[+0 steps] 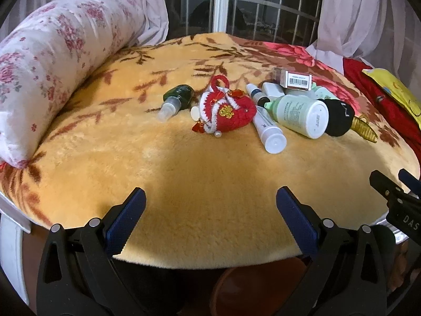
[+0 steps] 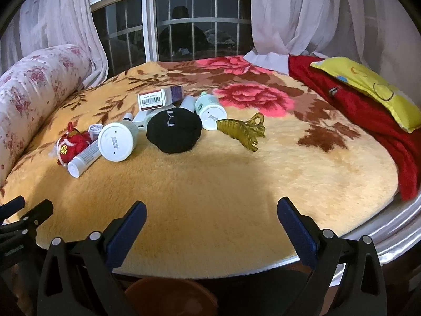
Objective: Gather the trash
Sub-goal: 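Move both tools toward the items on the bed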
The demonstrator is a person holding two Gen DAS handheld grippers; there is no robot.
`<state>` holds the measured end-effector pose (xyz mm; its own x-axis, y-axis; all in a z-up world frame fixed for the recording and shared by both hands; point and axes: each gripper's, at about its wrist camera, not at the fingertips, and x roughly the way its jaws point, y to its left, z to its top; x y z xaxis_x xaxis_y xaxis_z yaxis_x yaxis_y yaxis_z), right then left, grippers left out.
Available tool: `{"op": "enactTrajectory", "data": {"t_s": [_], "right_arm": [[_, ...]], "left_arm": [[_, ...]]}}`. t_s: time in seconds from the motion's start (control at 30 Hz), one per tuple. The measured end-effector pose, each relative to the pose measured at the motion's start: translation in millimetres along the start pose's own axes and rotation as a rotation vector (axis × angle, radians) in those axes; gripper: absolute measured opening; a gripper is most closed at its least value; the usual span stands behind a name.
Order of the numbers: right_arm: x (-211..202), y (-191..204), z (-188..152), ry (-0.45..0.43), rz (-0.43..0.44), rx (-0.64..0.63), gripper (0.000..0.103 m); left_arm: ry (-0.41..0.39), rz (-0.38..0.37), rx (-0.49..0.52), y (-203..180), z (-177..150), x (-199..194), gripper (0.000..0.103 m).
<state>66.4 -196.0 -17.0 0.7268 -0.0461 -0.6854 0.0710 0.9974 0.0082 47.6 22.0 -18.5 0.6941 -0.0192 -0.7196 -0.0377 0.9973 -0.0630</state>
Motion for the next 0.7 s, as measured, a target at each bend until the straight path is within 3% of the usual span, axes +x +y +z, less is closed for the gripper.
{"op": "enactTrajectory", "data": {"t_s": [0.7], "right_arm": [[25,-2,27,0.044,-0.004,0.026,0.098]], "left_arm": [[0.041,0.009,-0.014,4,33,34,0.097]]}}
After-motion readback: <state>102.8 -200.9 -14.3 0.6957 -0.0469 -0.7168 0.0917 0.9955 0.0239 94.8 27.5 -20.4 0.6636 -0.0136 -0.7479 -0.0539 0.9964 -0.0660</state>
